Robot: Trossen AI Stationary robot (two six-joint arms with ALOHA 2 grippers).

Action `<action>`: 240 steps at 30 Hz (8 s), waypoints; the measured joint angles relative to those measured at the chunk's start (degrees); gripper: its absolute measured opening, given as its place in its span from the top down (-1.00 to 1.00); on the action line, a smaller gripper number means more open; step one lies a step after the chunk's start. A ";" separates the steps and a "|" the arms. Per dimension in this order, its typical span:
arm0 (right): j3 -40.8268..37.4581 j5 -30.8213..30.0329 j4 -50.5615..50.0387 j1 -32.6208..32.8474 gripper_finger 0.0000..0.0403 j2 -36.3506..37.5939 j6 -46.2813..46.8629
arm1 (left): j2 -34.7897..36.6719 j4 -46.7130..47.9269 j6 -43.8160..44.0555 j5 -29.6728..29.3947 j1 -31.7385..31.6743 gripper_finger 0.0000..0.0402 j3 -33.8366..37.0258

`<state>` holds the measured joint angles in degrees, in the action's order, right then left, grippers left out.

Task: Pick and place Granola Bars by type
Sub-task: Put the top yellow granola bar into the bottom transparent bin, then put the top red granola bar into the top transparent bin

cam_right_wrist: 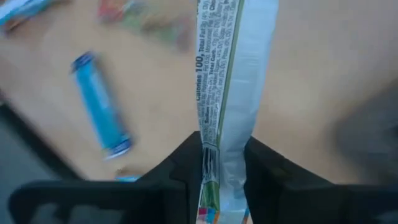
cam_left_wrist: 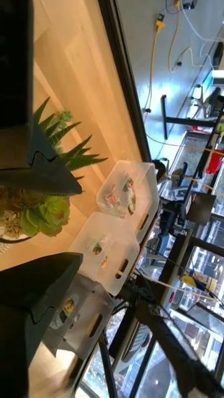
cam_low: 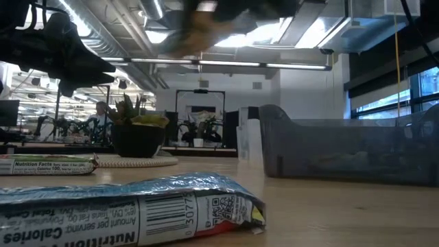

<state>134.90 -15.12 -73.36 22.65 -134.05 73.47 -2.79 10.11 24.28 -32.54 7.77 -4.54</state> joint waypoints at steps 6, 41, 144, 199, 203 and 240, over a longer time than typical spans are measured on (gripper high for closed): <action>-0.03 -5.86 -17.32 -2.60 0.51 6.86 -0.54 | 0.00 0.00 0.01 2.21 0.00 0.22 0.02; -70.31 7.28 19.87 -29.63 0.51 43.35 -74.69 | -2.90 -11.04 -6.76 8.52 0.00 0.22 0.11; -79.08 9.69 36.20 -33.32 -0.35 43.62 -76.69 | -92.10 22.97 24.62 22.05 21.18 0.07 -43.81; -79.04 1.48 33.22 -33.28 -0.35 67.13 -64.50 | -98.25 -20.78 -34.18 43.38 -30.35 0.64 -68.95; -79.04 -1.94 33.26 -33.31 -0.35 67.11 -64.50 | -103.52 -24.58 -31.32 49.19 -33.20 0.64 -68.94; -79.06 -3.32 33.83 -33.32 -0.35 67.09 -61.57 | -113.79 -29.69 -29.56 43.23 -33.18 0.64 -68.85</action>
<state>55.83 -18.44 -39.53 -10.67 -66.96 11.90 -116.57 -19.58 -5.28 10.69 -25.41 -73.38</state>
